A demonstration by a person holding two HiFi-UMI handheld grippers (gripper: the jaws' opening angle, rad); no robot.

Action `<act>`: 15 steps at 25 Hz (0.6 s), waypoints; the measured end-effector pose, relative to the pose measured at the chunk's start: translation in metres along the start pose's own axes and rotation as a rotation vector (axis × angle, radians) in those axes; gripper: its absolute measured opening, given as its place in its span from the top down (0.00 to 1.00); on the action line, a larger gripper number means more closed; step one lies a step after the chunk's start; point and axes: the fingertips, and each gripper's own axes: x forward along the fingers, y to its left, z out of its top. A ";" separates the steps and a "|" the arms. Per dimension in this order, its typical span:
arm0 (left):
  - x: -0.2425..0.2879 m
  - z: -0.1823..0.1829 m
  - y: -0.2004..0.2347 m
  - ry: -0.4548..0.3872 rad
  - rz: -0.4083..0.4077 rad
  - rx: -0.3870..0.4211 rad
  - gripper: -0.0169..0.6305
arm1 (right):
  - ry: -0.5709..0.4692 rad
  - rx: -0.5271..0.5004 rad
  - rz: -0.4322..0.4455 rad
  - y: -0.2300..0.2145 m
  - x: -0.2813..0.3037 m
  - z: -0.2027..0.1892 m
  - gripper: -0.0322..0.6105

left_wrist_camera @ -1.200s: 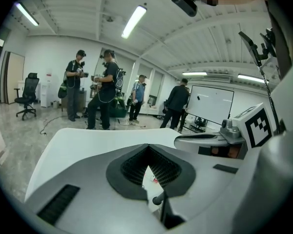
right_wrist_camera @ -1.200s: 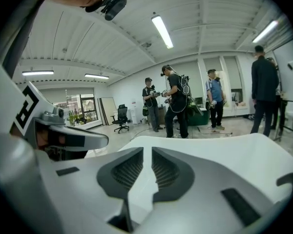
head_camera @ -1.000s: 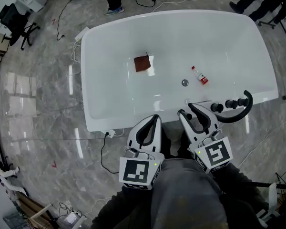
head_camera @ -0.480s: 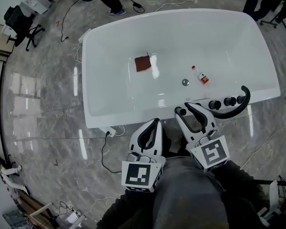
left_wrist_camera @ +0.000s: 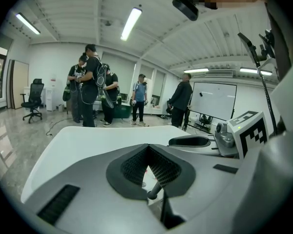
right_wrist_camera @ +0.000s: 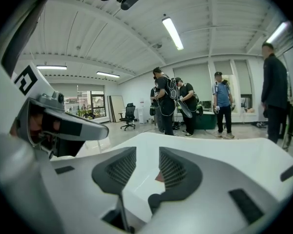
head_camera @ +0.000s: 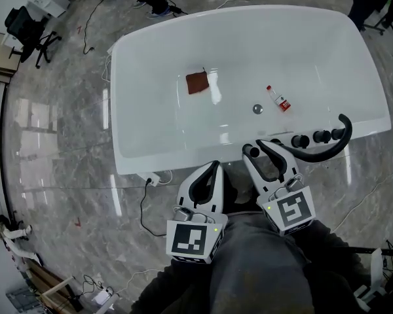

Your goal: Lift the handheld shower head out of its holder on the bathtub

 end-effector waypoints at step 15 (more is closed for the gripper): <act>0.040 -0.077 0.018 0.014 -0.015 0.027 0.97 | -0.003 -0.014 -0.051 -0.014 0.043 -0.102 0.75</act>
